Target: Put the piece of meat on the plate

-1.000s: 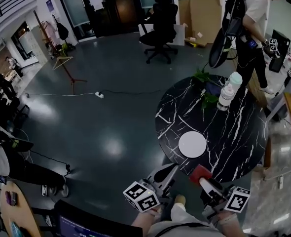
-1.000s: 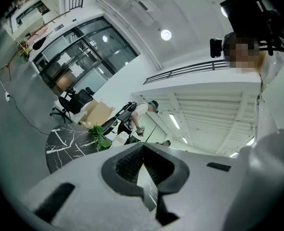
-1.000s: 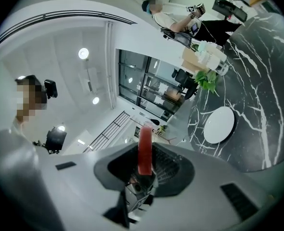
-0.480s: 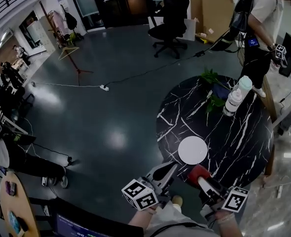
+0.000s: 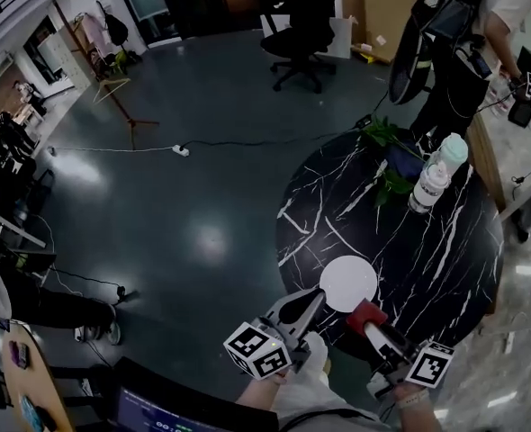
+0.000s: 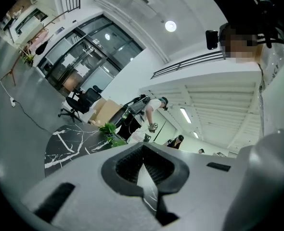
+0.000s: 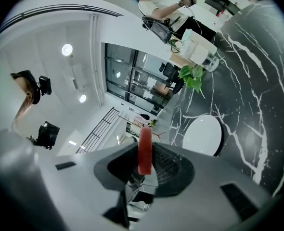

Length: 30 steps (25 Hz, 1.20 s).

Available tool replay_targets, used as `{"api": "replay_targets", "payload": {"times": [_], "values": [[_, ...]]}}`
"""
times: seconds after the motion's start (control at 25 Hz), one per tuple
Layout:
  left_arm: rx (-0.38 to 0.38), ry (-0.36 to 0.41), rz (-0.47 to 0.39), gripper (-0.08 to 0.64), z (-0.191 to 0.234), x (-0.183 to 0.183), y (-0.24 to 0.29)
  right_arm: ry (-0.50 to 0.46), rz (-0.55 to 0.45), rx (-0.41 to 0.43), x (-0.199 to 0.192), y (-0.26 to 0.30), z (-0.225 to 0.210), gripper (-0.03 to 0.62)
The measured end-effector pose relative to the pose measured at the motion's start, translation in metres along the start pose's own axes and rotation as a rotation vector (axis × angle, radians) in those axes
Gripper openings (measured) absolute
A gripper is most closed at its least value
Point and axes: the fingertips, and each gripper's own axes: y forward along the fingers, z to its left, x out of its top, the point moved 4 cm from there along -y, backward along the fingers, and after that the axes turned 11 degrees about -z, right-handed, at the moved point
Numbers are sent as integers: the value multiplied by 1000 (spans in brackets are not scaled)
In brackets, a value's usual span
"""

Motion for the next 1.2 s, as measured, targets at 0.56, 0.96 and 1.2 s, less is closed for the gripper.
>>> {"api": "replay_targets", "payload": {"times": [0.56,0.96,1.2], "values": [[86,62,24,9,100,-28,47,113,90,-124,-6,69,-72,84],[113,42,-13,9,127,-42,58,149,177,-255,-13,80,-109,84],[91,73,-7,9,129,-42,69,125,227,-270,-17,93,-113,84]]}}
